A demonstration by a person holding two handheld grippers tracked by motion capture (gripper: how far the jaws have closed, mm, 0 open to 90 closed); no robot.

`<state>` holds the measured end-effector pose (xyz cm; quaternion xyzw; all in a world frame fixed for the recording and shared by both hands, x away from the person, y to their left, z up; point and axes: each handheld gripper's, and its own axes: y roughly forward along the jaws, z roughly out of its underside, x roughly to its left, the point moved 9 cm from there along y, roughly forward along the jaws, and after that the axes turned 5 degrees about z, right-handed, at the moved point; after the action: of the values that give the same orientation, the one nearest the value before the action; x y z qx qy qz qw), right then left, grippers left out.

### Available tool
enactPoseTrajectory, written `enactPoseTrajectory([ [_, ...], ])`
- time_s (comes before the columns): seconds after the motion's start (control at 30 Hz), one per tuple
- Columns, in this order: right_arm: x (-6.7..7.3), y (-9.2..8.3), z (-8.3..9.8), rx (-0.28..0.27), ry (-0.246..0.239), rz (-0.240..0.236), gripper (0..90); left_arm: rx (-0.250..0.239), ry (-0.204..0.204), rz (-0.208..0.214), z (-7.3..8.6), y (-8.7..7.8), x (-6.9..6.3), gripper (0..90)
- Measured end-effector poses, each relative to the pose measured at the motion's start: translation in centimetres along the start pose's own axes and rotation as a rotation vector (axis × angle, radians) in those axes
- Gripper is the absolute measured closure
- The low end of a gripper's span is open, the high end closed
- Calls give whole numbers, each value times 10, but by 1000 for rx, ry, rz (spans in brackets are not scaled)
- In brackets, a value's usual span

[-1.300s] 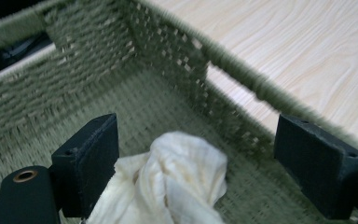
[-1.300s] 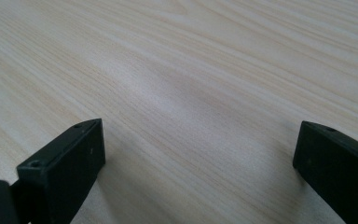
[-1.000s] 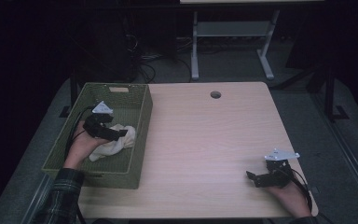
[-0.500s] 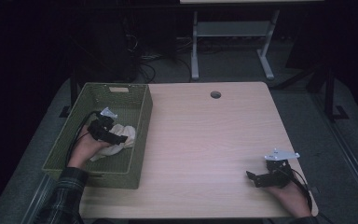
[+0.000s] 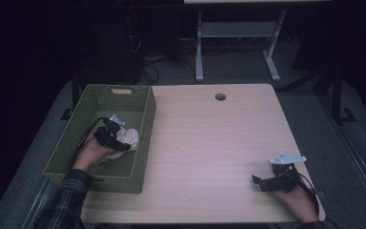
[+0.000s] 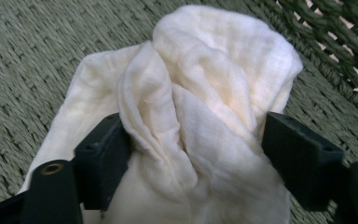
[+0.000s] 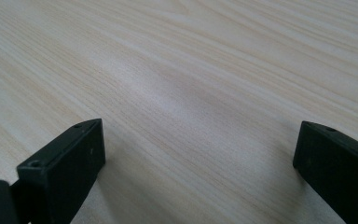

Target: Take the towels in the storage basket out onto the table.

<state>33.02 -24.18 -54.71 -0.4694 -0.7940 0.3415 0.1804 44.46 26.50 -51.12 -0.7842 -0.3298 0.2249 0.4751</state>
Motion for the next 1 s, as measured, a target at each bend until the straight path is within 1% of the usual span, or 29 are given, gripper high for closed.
enactPoseTrajectory([
  [0.07, 0, 0, 0, 0, 0, 0, 18, 8, 7, -8, 0, 0, 0, 299],
  [0.1, 0, 0, 0, 0, 0, 0, 18, 8, 7, -8, 0, 0, 0, 338],
  [0.13, 0, 0, 0, 0, 0, 0, 18, 12, -10, 0, 1, -2, 0, 398],
  [0.17, 0, 0, 0, 0, 0, 0, 18, 12, -10, 0, 1, -2, 0, 436],
  [0.2, 0, 0, 0, 0, 0, 0, 18, 18, -24, 18, 2, -3, -1, 486],
  [0.23, 0, 0, 0, 0, 0, 0, 18, 18, -30, 27, 2, -4, -1, 545],
  [0.3, 0, 0, 0, 0, 0, 0, 18, 22, -28, 32, 2, -4, -2, 649],
  [0.37, 0, 0, 0, 0, 0, 0, 18, 27, -39, 42, 3, -7, -3, 711],
  [0.43, 0, 0, 0, 0, 0, 0, 18, 23, -42, 42, 3, -8, -2, 733],
  [0.47, 0, 0, 0, 0, 0, 0, 18, 15, -54, 49, 2, -11, -2, 739],
  [0.5, 0, 0, 0, 0, 0, 0, 18, 15, -54, 49, 2, -11, -2, 742],
  [0.57, 0, 0, 0, 0, 0, 0, 18, -13, -68, 55, 0, -14, -1, 745],
  [0.6, 0, 0, 0, 0, 0, 0, 18, -43, -83, 57, -2, -18, 0, 745],
  [0.63, 0, 0, 0, 0, 0, 0, 18, -43, -83, 57, -2, -18, 0, 745],
  [0.67, 0, 0, 0, 0, 0, 0, 18, -72, -98, 60, -3, -23, 2, 745],
  [0.7, 0, 0, 0, 0, 0, 0, 18, -72, -98, 60, -3, -23, 2, 745],
  [0.73, 0, 0, 0, 0, 0, 0, 17, -103, -107, 60, -5, -28, 3, 745],
  [0.77, 0, 0, 0, 0, 0, 0, 18, -117, -114, 61, -6, -30, 3, 746],
  [0.87, 0, 0, 0, 0, 0, 0, 18, -157, -113, 65, -9, -38, 3, 750],
  [0.9, 0, 0, 0, 0, 0, 0, 18, -157, -113, 65, -9, -38, 3, 751],
  [0.93, 0, 0, 0, 0, 0, 0, 18, -179, -114, 68, -11, -43, 3, 751],
  [0.97, 0, 0, 0, 0, 0, 0, 18, -205, -127, 73, -13, -47, 2, 753],
  [1.0, 0, 0, 0, 0, 0, 0, 18, -216, -124, 74, -14, -51, 2, 754],
])
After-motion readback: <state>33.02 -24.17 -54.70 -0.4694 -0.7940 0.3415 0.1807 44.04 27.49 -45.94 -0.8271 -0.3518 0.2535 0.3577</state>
